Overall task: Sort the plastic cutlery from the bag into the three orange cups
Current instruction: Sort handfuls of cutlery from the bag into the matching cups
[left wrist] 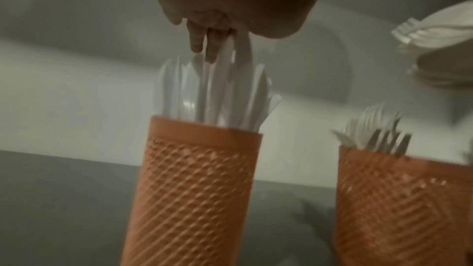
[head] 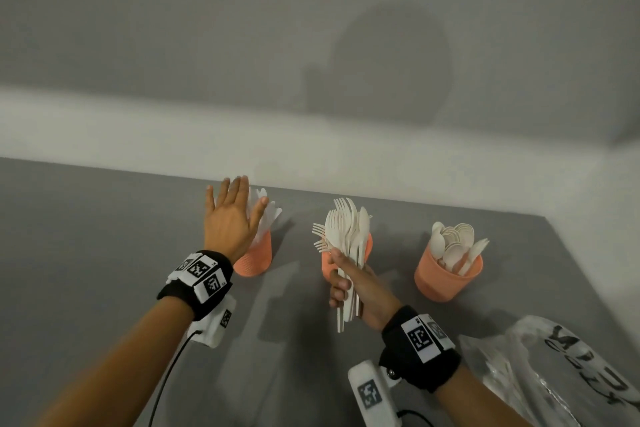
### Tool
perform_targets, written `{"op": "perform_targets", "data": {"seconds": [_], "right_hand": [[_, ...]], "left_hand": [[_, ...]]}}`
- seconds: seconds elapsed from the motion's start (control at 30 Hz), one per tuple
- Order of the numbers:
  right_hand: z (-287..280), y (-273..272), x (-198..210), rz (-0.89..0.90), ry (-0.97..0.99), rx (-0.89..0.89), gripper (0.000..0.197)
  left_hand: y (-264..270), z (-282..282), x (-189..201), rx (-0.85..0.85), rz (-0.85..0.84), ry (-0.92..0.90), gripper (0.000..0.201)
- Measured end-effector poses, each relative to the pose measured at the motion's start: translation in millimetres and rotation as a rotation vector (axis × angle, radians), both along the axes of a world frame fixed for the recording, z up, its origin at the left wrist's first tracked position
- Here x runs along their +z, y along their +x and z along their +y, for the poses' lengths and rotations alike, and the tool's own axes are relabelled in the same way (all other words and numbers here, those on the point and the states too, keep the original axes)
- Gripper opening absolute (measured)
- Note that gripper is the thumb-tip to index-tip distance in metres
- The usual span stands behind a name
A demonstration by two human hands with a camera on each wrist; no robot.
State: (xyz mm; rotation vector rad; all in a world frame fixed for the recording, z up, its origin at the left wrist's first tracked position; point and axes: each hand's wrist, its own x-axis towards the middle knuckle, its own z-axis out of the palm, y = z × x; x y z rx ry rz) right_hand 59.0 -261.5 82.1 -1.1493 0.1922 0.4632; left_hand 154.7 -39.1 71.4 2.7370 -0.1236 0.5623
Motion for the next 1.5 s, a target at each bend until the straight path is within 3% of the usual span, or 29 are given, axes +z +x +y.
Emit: {"op": "perform_targets", "data": {"seconds": [0.17,0.33,0.43,0.57,0.63,0.83,0.97,1.07,1.2,1.4,1.5], "right_hand": [[-2,0,-4,-0.051,-0.029,0.007,0.031],[-1,-2,-2,-0.134,-0.114,-0.052,0.034],[-4,-5,-5,-0.162,-0.144,-0.088,0.035],[-17,-12,-9,-0.136,-0.140,-0.089,0.036],[-24,-14,-9,-0.126,-0.155,-0.089,0.038],[-40,-20,-9,-0.043,-0.073,-0.088,0.033],[-43,-21,-8,0.030,0.063,-0.038,0.035],[-41,-22,-2,0.054,0.147,0.069,0.033],[-40,-22,-3,0.048,0.139,0.108,0.036],[-40,-21,-10,-0.023,0.015,-0.058,0.027],[-36,-20,-10,-0.073,-0.080,-0.118,0.026]], "left_hand": [[-33,-40,38,-0.125,-0.112,-0.588,0.057],[-72,-94,29,-0.247,0.312,-0.683,0.042],[-80,-119,18,-0.196,0.400,-0.736,0.039],[-78,-132,18,-0.116,0.455,-0.905,0.036],[-78,-135,23,-0.105,0.403,-0.960,0.034],[-71,-129,46,-0.075,0.262,-1.359,0.021],[-78,-129,45,-0.226,0.468,-1.224,0.019],[-82,-135,35,-0.280,0.596,-1.252,0.013],[-80,-140,32,-0.223,0.564,-1.302,0.017],[-80,-141,35,-0.187,0.403,-1.259,0.014],[-85,-144,31,-0.163,0.421,-1.284,0.013]]}}
